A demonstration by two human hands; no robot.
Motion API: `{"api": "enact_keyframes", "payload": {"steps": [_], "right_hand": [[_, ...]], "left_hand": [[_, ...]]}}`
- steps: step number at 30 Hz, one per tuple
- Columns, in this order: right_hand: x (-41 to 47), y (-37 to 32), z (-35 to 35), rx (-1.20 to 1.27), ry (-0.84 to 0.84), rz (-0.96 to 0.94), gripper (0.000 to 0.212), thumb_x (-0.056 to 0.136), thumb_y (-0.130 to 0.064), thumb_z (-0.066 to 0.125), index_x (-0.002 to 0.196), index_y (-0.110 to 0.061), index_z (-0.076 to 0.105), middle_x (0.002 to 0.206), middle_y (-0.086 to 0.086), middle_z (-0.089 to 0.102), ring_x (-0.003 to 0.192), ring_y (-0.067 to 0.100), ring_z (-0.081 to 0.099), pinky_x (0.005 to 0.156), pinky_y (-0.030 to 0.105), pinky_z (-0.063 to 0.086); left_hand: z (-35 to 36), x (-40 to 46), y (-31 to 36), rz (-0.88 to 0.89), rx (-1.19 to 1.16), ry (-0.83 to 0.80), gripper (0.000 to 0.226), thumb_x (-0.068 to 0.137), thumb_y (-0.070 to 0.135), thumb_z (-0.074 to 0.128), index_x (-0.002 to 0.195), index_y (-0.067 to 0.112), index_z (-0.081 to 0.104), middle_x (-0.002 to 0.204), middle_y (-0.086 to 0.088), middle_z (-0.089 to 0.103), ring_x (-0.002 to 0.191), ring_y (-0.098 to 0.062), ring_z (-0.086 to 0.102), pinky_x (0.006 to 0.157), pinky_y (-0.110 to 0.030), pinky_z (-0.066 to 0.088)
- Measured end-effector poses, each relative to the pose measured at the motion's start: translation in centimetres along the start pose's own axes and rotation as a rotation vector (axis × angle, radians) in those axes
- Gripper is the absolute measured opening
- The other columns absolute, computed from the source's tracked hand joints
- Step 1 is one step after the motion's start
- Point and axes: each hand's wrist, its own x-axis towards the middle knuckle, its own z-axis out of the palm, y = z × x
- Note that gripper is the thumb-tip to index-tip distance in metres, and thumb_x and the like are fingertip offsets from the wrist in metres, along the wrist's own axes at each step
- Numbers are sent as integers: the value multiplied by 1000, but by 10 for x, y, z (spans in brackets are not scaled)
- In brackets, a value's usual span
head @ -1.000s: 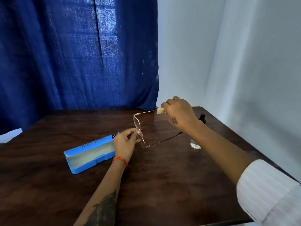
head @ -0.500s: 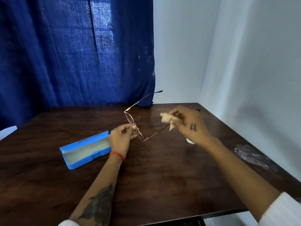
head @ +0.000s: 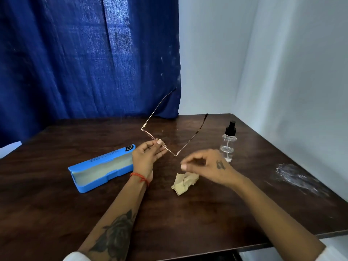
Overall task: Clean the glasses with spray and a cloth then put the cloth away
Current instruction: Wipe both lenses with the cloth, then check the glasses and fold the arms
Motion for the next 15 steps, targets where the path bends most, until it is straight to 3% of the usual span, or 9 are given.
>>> {"api": "enact_keyframes", "payload": {"steps": [3, 7, 11, 15], "right_hand": [[9, 0, 14, 260, 433, 210, 10, 80, -19, 71, 86, -12, 68, 79, 4, 68, 71, 16, 64, 63, 29, 55], [23, -4, 31, 687, 423, 408, 24, 83, -8, 67, 106, -3, 61, 87, 12, 67, 68, 11, 61, 54, 18, 51], [31, -6, 33, 786, 498, 346, 16, 83, 3, 63, 98, 4, 65, 78, 11, 68, 57, 3, 60, 50, 10, 48], [30, 0, 28, 829, 547, 303, 19, 81, 6, 64, 96, -6, 67, 74, 8, 68, 50, 0, 58, 49, 10, 47]], "left_hand": [[3, 1, -1, -37, -60, 10, 5, 84, 6, 60, 86, 2, 62, 83, -9, 68, 75, -14, 71, 64, -23, 57], [8, -2, -4, -63, -100, -5, 4, 84, 6, 60, 85, 4, 63, 84, -9, 68, 78, -15, 70, 65, -23, 57], [10, -4, -5, -84, -97, -30, 11, 84, 4, 59, 94, 3, 62, 91, -11, 67, 79, -14, 71, 65, -23, 57], [10, -4, 1, -71, -148, -134, 39, 83, -5, 54, 118, 12, 52, 111, -10, 64, 95, -21, 68, 79, -31, 57]]}}
